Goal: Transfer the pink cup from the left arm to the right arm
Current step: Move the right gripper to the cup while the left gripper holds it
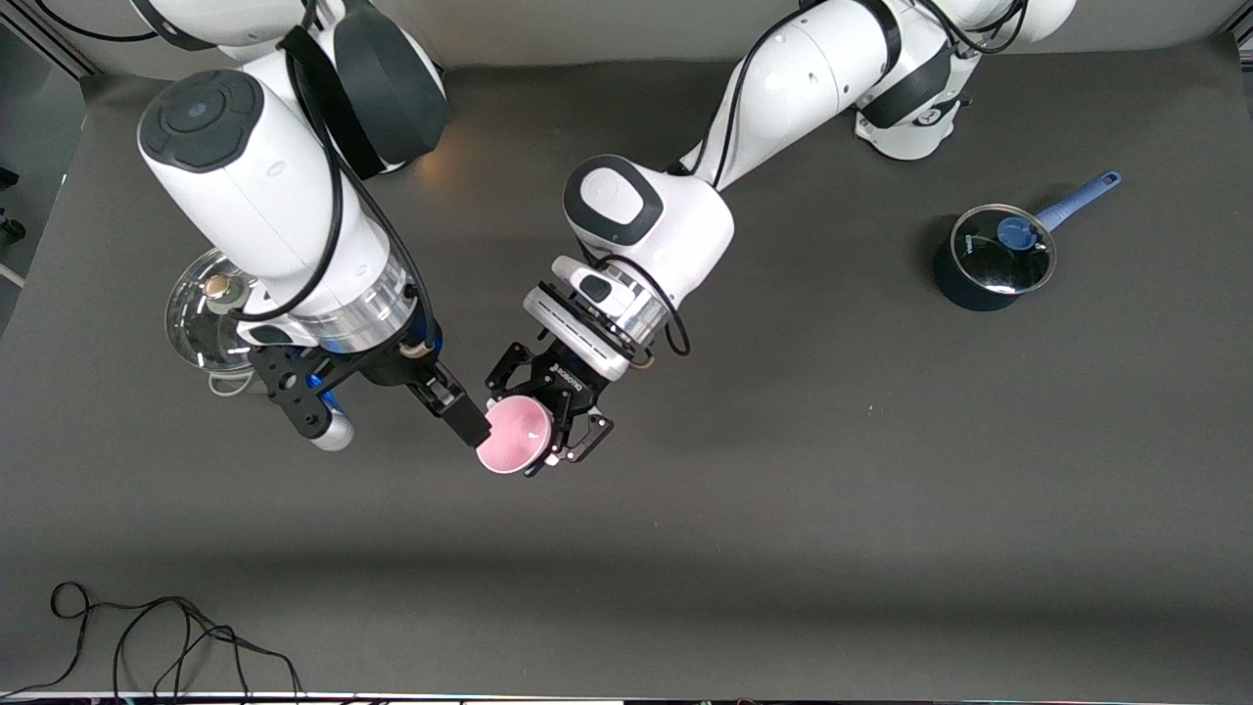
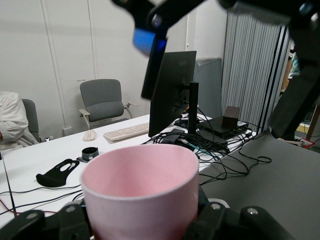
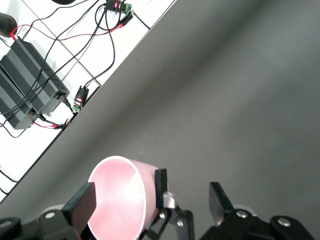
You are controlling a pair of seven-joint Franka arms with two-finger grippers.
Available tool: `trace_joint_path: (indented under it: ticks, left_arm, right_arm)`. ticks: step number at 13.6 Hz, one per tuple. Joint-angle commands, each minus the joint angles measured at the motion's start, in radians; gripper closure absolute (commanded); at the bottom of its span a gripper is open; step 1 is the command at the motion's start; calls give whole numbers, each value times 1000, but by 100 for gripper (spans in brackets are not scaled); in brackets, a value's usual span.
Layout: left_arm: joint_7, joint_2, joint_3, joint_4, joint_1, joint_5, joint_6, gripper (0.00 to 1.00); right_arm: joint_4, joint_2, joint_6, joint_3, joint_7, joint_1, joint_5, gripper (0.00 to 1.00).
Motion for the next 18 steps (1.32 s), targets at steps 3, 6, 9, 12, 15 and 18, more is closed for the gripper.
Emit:
trace_joint_path:
  ticks: [3,6,9,12,15,18]
  left_arm:
    - [-29,-14,20,2,-17,6,18,100]
    - [-29,-18,18,0,-17,8,25,100]
    - [-29,-18,18,0,-19,6,30,100]
    - [-29,-18,17,0,-17,6,30,100]
    - [-31,-18,17,-1,-19,6,30,100]
    - [-29,-18,17,0,-19,6,30,100]
  right_arm:
    - [55,47,4,-5,25,18,-21,0]
    - [52,53,-7,-5,25,30,-21,1]
    - [50,53,-59,-3,24,35,-20,1]
    - [50,50,-68,-5,24,35,-21,1]
    - [52,45,-70,-9,15,35,-23,2]
    - [52,39,-70,-9,13,35,-26,5]
